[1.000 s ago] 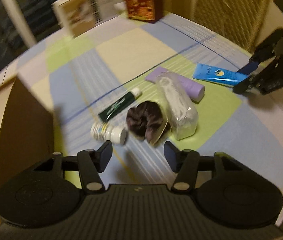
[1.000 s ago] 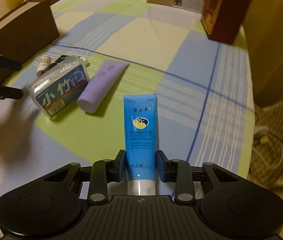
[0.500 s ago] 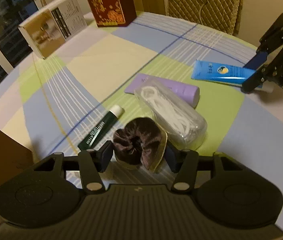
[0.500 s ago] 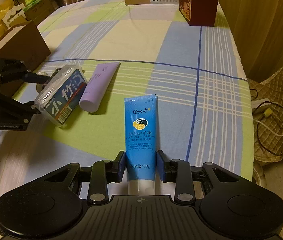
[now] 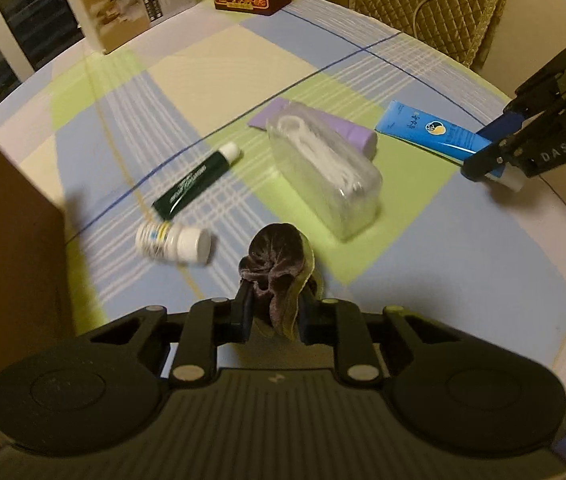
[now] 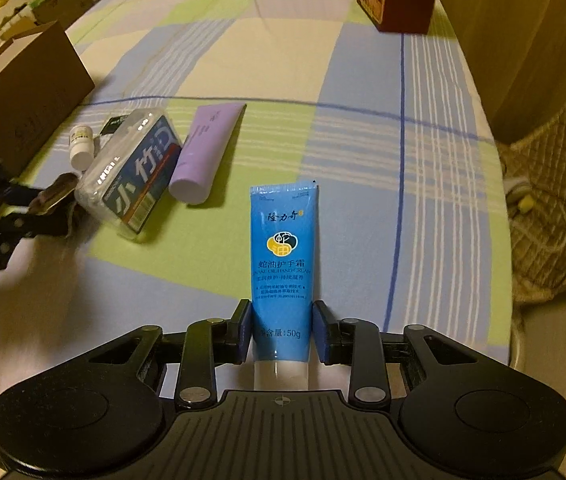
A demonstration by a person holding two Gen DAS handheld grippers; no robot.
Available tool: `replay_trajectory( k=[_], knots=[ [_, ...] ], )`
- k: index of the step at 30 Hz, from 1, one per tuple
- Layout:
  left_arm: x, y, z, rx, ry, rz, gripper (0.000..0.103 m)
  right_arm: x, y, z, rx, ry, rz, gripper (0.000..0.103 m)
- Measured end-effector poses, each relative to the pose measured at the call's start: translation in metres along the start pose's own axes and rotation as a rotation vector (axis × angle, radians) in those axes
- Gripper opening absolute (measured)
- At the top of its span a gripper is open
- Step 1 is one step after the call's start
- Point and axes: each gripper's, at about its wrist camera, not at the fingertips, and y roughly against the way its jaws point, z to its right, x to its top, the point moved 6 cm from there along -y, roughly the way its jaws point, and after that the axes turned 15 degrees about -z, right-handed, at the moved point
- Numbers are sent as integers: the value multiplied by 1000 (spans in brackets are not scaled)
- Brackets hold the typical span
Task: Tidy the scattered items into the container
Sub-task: 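Grasp the blue hand-cream tube with the right tool while the left tool grasps the dark scrunchie, then carry the tube and scrunchie over the box and open both tools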
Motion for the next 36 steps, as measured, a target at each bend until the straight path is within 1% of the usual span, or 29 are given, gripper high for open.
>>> replay_trajectory(
  k=[3, 4, 7, 11, 15, 20, 24, 30, 33, 36],
  knots=[
    [-13, 14, 1, -11, 28, -2, 17, -8, 1, -1, 40, -77, -27, 34],
    [-16, 19, 1, -9, 36, 2, 17, -11, 2, -1, 66, -116, -34, 34],
    [-26, 34, 2, -6, 55, 11, 17, -22, 5, 0, 184, -242, -45, 34],
    [-40, 55, 1, -9, 100, 38, 17, -35, 12, -6, 316, -365, -51, 33],
    [-53, 76, -4, -3, 140, 65, 17, -42, 26, -21, 423, -414, -35, 33],
    [-75, 108, -19, -10, 220, 127, 17, -33, 53, -51, 521, -381, 2, 33],
    [-96, 137, -40, -16, 309, 184, 17, -14, 77, -85, 581, -307, 37, 33],
    [-132, 178, -84, 41, 439, 256, 17, 20, 99, -144, 650, -178, 71, 33],
    [-148, 189, -107, 80, 501, 265, 17, 36, 105, -174, 669, -117, 70, 33],
    [-159, 193, -131, 101, 569, 262, 17, 53, 106, -204, 686, -67, 64, 33]
  ],
)
